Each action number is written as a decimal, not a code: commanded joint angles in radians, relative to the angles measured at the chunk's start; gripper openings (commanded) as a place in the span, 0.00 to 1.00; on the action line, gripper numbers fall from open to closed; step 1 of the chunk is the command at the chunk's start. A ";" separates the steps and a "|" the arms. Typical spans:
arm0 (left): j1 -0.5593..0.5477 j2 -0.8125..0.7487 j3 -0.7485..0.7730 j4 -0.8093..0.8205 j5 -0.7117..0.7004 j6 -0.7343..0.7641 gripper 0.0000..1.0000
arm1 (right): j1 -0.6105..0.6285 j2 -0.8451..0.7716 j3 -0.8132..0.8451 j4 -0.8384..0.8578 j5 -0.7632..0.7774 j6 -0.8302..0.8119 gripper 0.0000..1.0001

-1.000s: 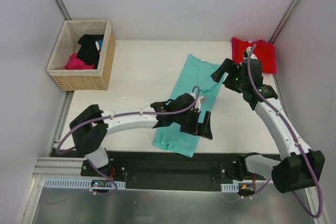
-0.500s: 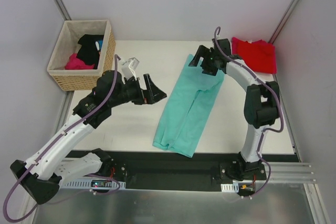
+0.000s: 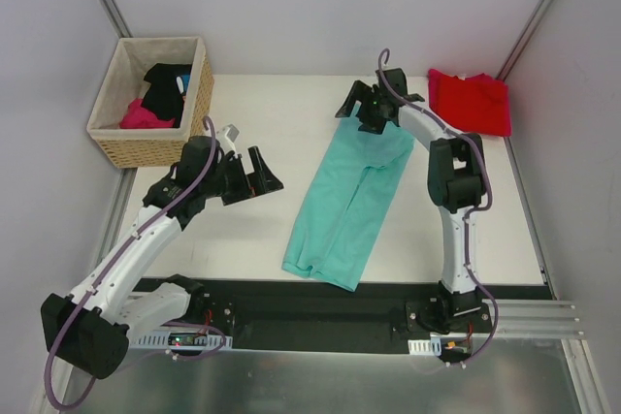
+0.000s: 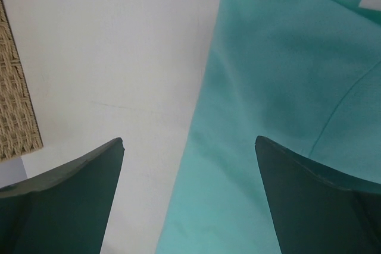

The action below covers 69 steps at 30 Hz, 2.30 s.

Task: Fold and stack the t-shirts
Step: Rotate the tshirt 90 degrees, then grab the bottom of the folded rectangular tshirt with both arms

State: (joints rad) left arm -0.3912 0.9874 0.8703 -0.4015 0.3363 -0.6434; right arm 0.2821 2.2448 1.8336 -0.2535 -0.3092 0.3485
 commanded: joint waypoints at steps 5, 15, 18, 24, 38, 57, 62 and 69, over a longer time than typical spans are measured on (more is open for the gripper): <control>0.109 -0.012 -0.062 0.030 0.087 0.019 0.99 | 0.043 0.145 0.102 0.014 -0.030 0.064 0.97; 0.172 0.014 -0.090 0.046 0.136 0.030 0.99 | 0.104 0.372 0.433 -0.061 -0.088 0.141 0.97; 0.183 0.011 -0.091 0.044 0.142 0.034 0.99 | 0.108 0.433 0.486 0.002 -0.119 0.216 0.97; 0.198 0.046 -0.080 0.052 0.162 0.040 0.99 | 0.114 0.536 0.618 0.153 -0.183 0.361 0.96; 0.212 0.132 -0.002 0.148 0.245 0.053 0.99 | 0.135 -0.299 0.017 0.072 -0.018 -0.110 0.97; 0.111 -0.144 -0.563 0.322 0.270 -0.117 0.99 | 0.298 -1.221 -1.063 -0.274 0.461 -0.048 0.97; 0.049 -0.159 -0.585 0.346 0.247 -0.154 0.99 | 0.357 -1.261 -1.152 -0.297 0.512 0.024 0.97; -0.083 -0.052 -0.681 0.623 0.260 -0.291 0.99 | 0.443 -1.232 -1.231 -0.311 0.585 0.113 0.99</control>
State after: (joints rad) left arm -0.4232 0.8806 0.2520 0.0181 0.5911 -0.8268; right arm 0.6876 0.9939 0.6365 -0.5381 0.1982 0.3847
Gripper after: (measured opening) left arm 0.991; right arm 0.983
